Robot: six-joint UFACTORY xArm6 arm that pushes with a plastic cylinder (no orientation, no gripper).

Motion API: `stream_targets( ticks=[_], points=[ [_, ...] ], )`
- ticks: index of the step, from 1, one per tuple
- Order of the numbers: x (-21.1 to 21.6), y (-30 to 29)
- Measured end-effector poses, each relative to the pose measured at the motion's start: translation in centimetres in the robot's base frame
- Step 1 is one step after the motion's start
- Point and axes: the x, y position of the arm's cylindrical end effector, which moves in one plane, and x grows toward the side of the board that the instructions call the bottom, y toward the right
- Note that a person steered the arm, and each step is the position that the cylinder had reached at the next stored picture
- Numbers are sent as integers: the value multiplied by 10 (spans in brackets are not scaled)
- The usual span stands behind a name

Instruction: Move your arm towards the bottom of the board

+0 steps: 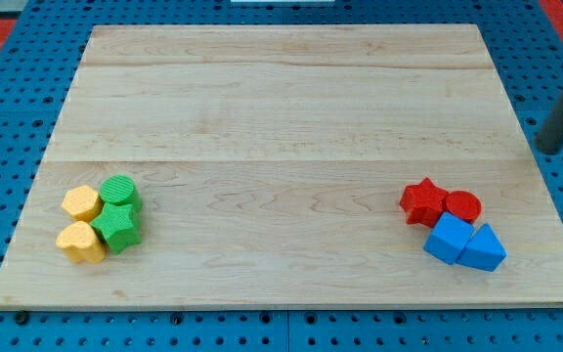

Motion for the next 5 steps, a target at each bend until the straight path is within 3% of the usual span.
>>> stream_targets(
  ticks=[1,3,4,5],
  points=[
    [1,6],
    [142,-18],
    [188,-55],
    [188,-162]
  ],
)
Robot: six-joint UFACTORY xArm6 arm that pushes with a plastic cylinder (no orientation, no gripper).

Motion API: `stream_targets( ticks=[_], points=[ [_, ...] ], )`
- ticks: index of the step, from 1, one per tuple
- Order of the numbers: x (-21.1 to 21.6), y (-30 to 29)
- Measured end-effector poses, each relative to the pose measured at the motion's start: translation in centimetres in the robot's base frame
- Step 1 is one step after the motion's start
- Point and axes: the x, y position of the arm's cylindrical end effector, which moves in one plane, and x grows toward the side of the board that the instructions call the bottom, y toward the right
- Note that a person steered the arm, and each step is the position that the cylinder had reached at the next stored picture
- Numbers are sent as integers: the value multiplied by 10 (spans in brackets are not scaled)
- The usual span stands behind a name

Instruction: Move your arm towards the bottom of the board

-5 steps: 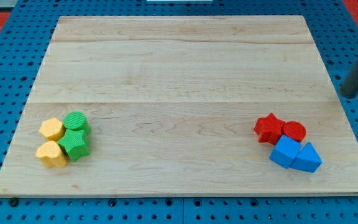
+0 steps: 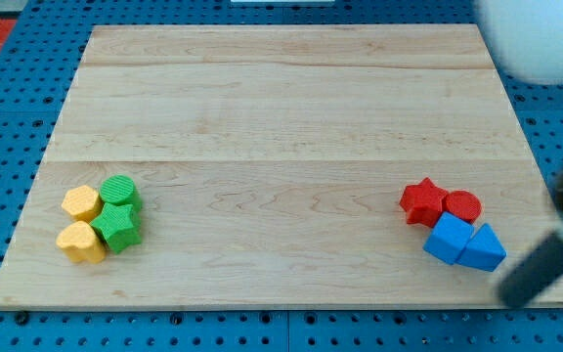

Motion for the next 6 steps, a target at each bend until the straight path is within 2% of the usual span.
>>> stream_targets(
  ticks=[1,4,6],
  points=[
    [-5,-88],
    [-19,-209],
    [-25,-253]
  ],
)
